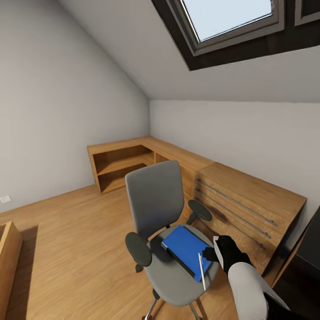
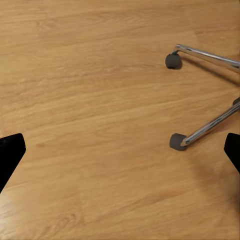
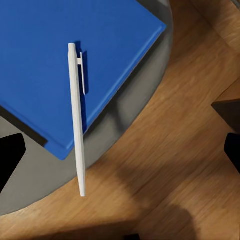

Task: In the bedroom, organize the workspace by keeping the computer under the desk, ensuring the monitor is on the desk, placing the keyboard on the desk next to the monitor, placing the mouse on the desk next to the keyboard, moving the folder from the swivel chair onto the desk next to the mouse, stacking the notebook on top of the folder with the pen on top of the notebook, and positioning the swivel chair next to the desk.

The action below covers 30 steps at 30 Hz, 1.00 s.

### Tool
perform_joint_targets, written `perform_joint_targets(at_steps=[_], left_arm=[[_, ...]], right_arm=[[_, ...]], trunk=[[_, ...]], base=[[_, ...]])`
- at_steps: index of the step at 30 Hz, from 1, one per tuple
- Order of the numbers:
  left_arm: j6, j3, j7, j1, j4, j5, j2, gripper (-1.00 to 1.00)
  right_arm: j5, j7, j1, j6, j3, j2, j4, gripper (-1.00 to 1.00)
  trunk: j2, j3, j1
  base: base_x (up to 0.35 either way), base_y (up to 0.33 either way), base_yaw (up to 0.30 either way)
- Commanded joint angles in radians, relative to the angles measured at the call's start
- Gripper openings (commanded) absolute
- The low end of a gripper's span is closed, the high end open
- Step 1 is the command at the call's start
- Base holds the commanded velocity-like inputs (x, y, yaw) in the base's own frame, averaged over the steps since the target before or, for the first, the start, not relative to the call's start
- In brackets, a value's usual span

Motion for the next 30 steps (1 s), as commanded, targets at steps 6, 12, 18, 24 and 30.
perform_joint_targets(at_steps=[6,12,18,24,30], left_arm=[[-0.003,0.001,-0.009,-0.001,0.000,0.008,0.000,1.00],[-0.004,0.000,-0.012,-0.001,0.000,0.007,0.000,1.00],[-0.004,0.001,-0.013,-0.001,0.000,0.007,0.000,1.00],[-0.004,0.001,-0.013,0.000,0.001,0.006,0.001,1.00],[-0.004,0.001,-0.012,-0.001,0.002,0.006,0.001,1.00]], right_arm=[[0.006,0.040,-0.003,-0.015,-0.005,0.003,-0.003,1.00],[0.007,0.074,-0.003,-0.046,-0.004,0.004,-0.003,1.00],[0.009,0.093,-0.003,-0.058,0.011,0.005,-0.003,1.00],[0.009,0.111,-0.003,-0.086,0.078,0.004,-0.004,1.00],[0.008,0.114,-0.003,-0.092,0.095,0.002,-0.004,1.00]], trunk=[[-0.008,-0.004,0.004],[-0.008,-0.004,0.004],[-0.008,-0.004,0.004],[-0.008,-0.004,0.004],[-0.008,-0.004,0.004]], base=[[0.000,0.000,0.000],[0.000,0.000,0.000],[0.000,0.000,0.000],[0.074,0.000,0.000],[0.191,0.000,0.000]])
